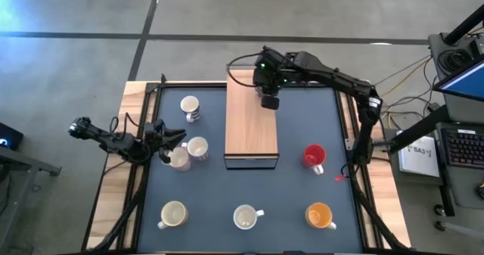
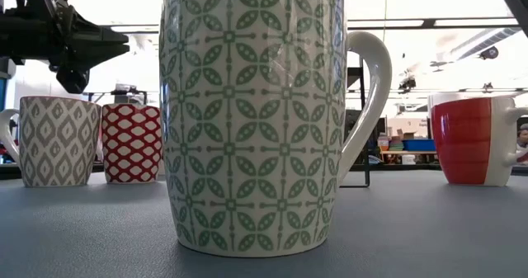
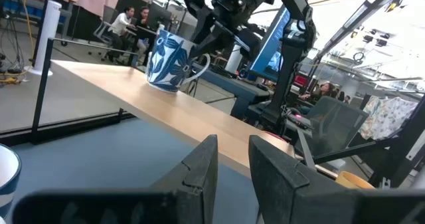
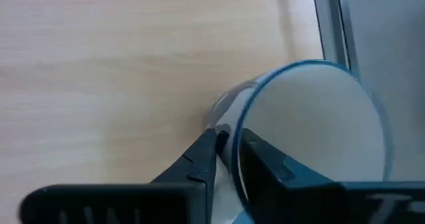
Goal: Place coffee mugs
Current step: Put the right blue patterned mug on the shelf
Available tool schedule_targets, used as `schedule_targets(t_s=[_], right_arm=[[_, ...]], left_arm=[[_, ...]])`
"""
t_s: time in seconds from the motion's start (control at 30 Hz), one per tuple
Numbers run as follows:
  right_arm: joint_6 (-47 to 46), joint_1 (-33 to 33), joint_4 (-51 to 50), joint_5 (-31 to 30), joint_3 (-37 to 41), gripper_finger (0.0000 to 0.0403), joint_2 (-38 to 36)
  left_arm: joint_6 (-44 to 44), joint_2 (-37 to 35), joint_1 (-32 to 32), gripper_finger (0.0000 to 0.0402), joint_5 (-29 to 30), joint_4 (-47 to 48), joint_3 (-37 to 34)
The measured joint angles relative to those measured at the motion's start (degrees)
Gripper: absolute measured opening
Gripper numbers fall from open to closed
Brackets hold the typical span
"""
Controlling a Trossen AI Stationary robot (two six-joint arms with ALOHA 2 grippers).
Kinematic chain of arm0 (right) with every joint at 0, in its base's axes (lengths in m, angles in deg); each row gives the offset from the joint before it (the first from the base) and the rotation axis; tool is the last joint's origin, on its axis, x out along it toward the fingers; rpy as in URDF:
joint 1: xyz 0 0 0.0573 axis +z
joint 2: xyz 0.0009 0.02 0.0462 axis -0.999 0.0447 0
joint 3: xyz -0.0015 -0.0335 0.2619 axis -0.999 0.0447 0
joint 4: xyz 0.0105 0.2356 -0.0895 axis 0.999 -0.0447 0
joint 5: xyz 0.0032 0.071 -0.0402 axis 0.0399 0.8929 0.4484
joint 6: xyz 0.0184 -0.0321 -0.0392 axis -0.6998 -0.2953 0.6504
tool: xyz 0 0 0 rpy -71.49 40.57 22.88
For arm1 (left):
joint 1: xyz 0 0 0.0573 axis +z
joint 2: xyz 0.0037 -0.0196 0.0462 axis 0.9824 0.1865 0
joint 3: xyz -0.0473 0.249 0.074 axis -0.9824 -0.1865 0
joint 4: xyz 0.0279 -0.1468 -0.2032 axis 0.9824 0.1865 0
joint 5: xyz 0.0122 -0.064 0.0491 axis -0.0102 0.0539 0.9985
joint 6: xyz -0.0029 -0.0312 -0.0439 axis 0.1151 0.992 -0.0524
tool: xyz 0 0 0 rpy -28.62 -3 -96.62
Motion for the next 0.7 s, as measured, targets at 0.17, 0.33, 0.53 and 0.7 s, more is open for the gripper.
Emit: schedule_targets(t_s=[0.17, 0.33, 0.53, 0.7], right_arm=[[0.1, 0.0, -0.8, -3.6, -3.5, 0.0080, 1.5], [-8.6, 0.0, -3.0, -4.3, -7.2, 0.0095, 1.1], [-21.6, 0.7, -3.4, -4.3, -8.2, 0.0107, -0.4], [-32.2, 1.0, -6.2, -4.2, -8.1, 0.0108, -0.5]], left_arm=[[0.0, 0.0, 0.0, 0.0068, 0.0, 0.0, 0.0], [0.0, 0.0, 0.0, 0.0068, 0.0, 0.0, 0.0], [0.0, 0.0, 0.0, 0.0068, 0.0, 0.0, 0.0], [0.0, 0.0, 0.0, 0.0068, 0.0, 0.0, 0.0]])
